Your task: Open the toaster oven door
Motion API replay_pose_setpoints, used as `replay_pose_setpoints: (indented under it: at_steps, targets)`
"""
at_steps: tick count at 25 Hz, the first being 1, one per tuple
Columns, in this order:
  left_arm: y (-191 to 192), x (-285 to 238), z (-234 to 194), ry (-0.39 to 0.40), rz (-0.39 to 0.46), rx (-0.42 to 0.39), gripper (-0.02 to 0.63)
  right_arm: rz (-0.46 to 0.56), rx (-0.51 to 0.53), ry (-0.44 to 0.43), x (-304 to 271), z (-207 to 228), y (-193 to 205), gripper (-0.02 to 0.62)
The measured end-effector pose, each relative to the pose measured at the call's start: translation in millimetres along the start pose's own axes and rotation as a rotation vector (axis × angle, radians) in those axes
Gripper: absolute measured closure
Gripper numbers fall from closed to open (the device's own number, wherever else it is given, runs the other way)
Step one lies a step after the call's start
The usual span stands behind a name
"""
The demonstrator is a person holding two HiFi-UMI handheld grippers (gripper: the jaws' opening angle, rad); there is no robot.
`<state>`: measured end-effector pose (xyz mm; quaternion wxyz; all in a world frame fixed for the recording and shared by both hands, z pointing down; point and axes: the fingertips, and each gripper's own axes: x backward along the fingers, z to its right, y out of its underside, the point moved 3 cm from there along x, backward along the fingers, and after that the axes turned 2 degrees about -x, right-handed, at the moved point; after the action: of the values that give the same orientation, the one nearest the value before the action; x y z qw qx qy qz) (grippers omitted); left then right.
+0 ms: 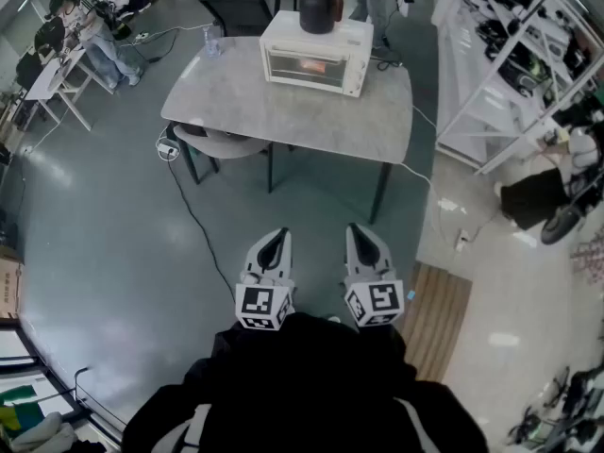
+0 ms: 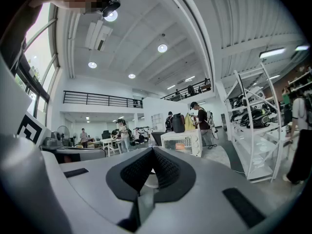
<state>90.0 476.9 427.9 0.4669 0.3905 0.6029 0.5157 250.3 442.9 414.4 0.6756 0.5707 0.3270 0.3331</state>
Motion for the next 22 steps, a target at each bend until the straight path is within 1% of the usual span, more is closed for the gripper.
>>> replay_pose_setpoints:
  at_steps: [9, 15, 22]
  targets:
    - [0, -2, -29, 0.015, -0.008, 0.027, 0.603, -0.03, -0.01, 0.019, -21, -16, 9, 0.592]
    - [3, -6, -59, 0.046, -0.014, 0.017, 0.603, -0.003, -0.029, 0.031, -44, -36, 6, 0.592]
    - [5, -6, -95, 0.08, -0.004, 0.008, 0.603, -0.007, -0.042, 0.066, -60, -61, 15, 0.592]
